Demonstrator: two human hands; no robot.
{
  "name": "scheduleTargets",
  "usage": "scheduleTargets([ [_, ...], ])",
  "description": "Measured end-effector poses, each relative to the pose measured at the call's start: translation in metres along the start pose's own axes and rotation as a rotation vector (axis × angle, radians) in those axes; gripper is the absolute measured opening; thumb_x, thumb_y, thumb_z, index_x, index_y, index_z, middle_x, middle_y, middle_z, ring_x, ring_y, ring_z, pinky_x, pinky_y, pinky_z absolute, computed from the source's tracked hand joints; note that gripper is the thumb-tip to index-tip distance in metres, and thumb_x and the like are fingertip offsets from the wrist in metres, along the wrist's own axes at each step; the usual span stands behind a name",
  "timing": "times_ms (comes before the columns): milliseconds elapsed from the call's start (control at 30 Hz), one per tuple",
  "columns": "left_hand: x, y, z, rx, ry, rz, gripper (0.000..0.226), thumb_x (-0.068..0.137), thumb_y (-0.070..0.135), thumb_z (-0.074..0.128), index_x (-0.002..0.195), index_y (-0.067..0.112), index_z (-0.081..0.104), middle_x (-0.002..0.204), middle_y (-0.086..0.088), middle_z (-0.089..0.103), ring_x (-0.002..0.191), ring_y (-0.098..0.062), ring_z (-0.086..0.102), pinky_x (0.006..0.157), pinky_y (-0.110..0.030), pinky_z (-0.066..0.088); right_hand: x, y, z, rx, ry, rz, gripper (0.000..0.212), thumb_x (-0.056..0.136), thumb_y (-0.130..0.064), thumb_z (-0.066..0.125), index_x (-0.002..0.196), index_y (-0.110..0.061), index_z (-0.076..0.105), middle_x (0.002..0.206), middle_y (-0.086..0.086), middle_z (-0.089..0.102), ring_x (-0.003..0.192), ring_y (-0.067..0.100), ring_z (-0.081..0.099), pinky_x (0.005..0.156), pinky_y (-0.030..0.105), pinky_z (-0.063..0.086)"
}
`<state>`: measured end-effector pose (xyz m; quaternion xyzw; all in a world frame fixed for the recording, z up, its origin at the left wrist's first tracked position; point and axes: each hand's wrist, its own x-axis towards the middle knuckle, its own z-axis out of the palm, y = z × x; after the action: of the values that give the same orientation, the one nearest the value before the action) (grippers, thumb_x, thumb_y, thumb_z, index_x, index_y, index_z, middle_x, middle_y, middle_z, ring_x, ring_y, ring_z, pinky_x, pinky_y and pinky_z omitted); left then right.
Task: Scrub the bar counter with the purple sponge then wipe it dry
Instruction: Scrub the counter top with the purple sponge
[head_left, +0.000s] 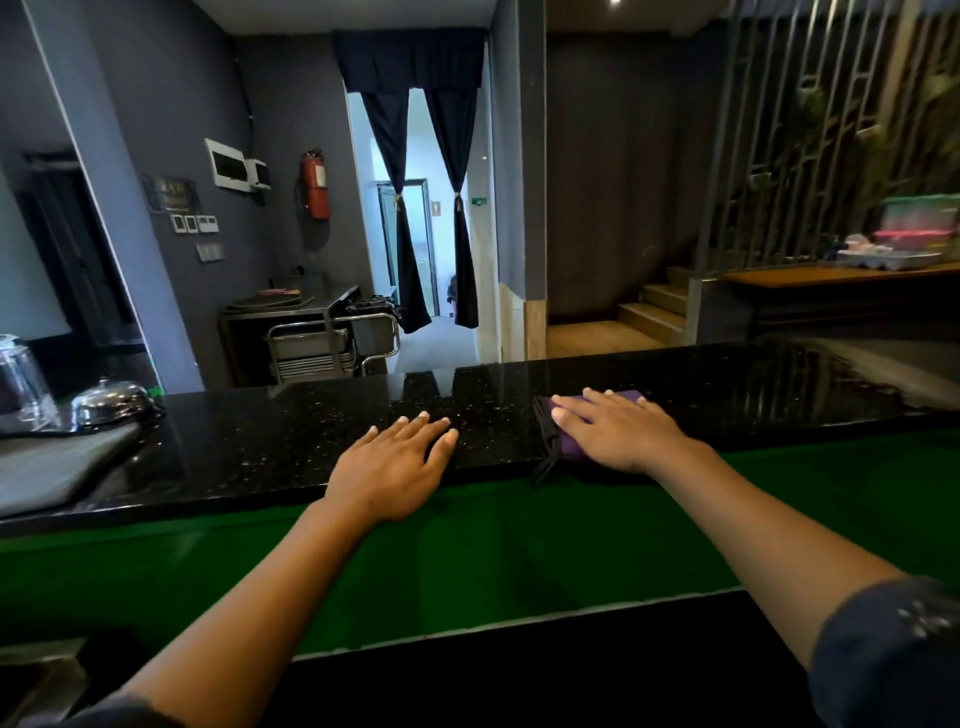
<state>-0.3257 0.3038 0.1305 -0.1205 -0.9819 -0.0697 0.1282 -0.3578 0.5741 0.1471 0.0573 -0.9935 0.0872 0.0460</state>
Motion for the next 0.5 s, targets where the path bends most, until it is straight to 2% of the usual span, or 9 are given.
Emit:
scheduleTargets([
  [133, 0.001, 0.004, -0.004, -0.012, -0.033, -0.03, 0.055, 0.094, 0.057, 0.011, 0.144, 0.039, 0.023, 0.156, 0.007, 0.018, 0.143, -0.013, 0.014, 0.115, -0.041, 0.009, 0.0, -0.006, -0.002, -0.002, -0.026, 0.009, 0.057, 0.092, -0.064, 0.011, 0.147, -0.047, 0.015, 0.16, -0.001, 0.009, 0.146, 0.022, 0.008, 0.113, 0.05, 0.001],
  [300, 0.002, 0.015, -0.013, -0.025, -0.195, -0.123, 0.056, 0.096, 0.052, 0.01, 0.147, 0.032, 0.015, 0.158, 0.002, 0.009, 0.144, -0.019, 0.006, 0.114, -0.05, 0.001, -0.021, -0.004, -0.001, 0.002, -0.036, -0.067, 0.06, 0.091, -0.066, 0.006, 0.148, -0.044, 0.012, 0.16, 0.002, 0.008, 0.146, 0.023, 0.005, 0.113, 0.05, -0.002],
  [400, 0.0, 0.04, -0.016, -0.062, -0.109, -0.126, 0.061, 0.094, 0.056, 0.016, 0.142, 0.024, 0.033, 0.15, -0.006, 0.034, 0.138, -0.027, 0.028, 0.111, -0.056, 0.011, -0.035, 0.007, -0.009, 0.102, -0.023, -0.161, 0.058, 0.094, -0.062, 0.016, 0.148, -0.039, 0.018, 0.159, 0.004, 0.013, 0.146, 0.023, 0.004, 0.113, 0.048, -0.002],
  [500, 0.001, 0.081, -0.018, -0.166, -0.025, -0.08, 0.071, 0.088, 0.066, 0.017, 0.134, 0.019, 0.042, 0.138, -0.009, 0.049, 0.127, -0.026, 0.044, 0.109, -0.057, 0.017, -0.047, 0.024, -0.019, 0.269, 0.239, -0.063, 0.054, 0.097, -0.053, 0.031, 0.145, -0.03, 0.033, 0.155, 0.005, 0.028, 0.143, 0.027, 0.016, 0.113, 0.048, 0.012],
])
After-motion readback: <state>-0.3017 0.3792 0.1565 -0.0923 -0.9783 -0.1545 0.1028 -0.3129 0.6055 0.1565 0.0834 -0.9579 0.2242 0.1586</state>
